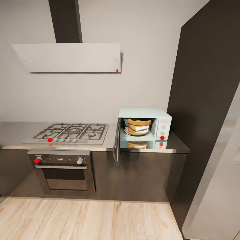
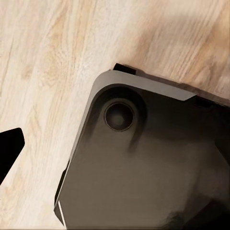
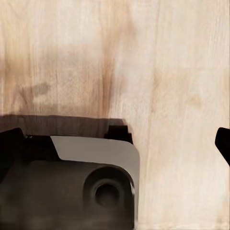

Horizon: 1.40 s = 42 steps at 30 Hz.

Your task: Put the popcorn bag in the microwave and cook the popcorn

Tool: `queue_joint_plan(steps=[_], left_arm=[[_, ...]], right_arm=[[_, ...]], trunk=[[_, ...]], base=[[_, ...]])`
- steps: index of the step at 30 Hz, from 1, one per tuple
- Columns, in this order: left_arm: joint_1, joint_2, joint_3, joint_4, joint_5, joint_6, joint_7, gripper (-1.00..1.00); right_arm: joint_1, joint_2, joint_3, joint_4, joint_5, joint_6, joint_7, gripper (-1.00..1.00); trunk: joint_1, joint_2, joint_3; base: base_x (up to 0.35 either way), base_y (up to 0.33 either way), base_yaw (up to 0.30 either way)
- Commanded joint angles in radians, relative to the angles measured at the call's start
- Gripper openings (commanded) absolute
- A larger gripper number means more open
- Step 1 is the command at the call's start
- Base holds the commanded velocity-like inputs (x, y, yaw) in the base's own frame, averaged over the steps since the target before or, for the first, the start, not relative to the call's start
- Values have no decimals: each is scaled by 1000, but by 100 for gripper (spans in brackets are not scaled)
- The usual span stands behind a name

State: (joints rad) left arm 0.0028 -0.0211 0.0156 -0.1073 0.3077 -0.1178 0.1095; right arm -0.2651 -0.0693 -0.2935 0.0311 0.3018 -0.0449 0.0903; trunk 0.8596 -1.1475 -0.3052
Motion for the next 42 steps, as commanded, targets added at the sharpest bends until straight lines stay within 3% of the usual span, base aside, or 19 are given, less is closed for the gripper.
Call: queue_joint_plan(steps=[1, 7, 17, 34, 42], left_arm=[[0, 0, 0, 1, 4, -2, 2, 100], [0, -2, -3, 3, 2, -2, 3, 100], [0, -3, -3, 8, 2, 3, 3, 100], [0, -1, 1, 9, 7, 12, 3, 100], [0, 11, 0, -35, 5, 10, 13, 100]], right_arm=[[33, -3, -9, 3, 10, -10, 3, 100], [70, -2, -7, 3, 12, -7, -5, 100], [75, 5, -6, 4, 11, 5, -5, 100], [76, 5, -3, 4, 16, -3, -6, 100], [88, 3, -1, 3, 17, -9, -6, 100]], trunk=[[0, -1, -1], [0, -1, -1], [0, -1, 3], [0, -1, 3], [0, -1, 3]], base=[[0, 0, 0], [0, 0, 0], [6, 0, -166], [302, 0, -6], [58, 0, 0]])
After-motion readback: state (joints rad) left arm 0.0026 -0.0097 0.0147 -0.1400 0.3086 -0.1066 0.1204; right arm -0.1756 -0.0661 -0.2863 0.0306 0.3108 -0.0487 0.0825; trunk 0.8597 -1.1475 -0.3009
